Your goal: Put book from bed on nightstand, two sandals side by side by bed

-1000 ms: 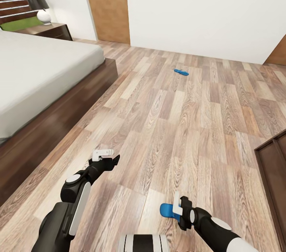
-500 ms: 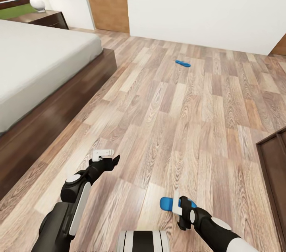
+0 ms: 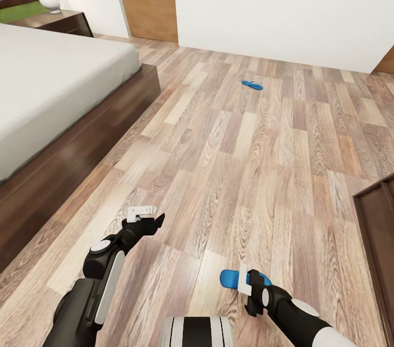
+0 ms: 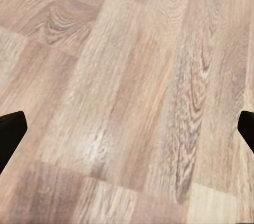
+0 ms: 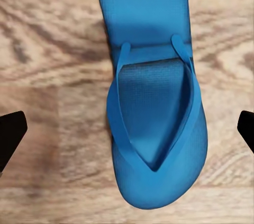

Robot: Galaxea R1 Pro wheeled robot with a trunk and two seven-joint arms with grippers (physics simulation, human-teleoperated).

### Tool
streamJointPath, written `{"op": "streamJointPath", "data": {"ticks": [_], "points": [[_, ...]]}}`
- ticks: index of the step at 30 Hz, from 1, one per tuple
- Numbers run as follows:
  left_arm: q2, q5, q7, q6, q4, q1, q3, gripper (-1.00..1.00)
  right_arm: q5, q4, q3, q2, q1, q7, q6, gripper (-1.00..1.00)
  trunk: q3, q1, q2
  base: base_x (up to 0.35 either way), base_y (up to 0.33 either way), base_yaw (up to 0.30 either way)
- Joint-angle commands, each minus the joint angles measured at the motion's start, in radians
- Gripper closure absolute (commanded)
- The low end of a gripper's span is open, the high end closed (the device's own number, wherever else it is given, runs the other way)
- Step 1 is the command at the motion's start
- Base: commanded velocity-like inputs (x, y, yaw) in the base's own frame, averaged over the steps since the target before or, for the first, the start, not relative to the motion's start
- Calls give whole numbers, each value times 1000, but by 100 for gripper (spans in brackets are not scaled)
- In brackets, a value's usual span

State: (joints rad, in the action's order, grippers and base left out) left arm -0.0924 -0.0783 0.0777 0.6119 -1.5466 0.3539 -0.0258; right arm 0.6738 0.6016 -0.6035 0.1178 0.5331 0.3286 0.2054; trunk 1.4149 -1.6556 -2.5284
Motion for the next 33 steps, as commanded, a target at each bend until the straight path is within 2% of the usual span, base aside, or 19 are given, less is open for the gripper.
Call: {"op": "streamJointPath", "data": {"ticks": [1, 28, 33], "points": [[0, -8, -1, 6, -1, 0, 1, -100, 9, 3, -5, 1, 0, 4, 5, -100, 1, 0, 0, -34, -130, 0], [5, -7, 0, 0, -1, -1, 0, -100, 9, 3, -7, 2, 0, 1, 8, -100, 1, 0, 0, 29, -20, 0], [2, -7, -1, -1, 0, -1, 0, -100, 9, 4, -5, 2, 0, 1, 8, -100, 20, -2, -1, 0, 0, 0]]}}
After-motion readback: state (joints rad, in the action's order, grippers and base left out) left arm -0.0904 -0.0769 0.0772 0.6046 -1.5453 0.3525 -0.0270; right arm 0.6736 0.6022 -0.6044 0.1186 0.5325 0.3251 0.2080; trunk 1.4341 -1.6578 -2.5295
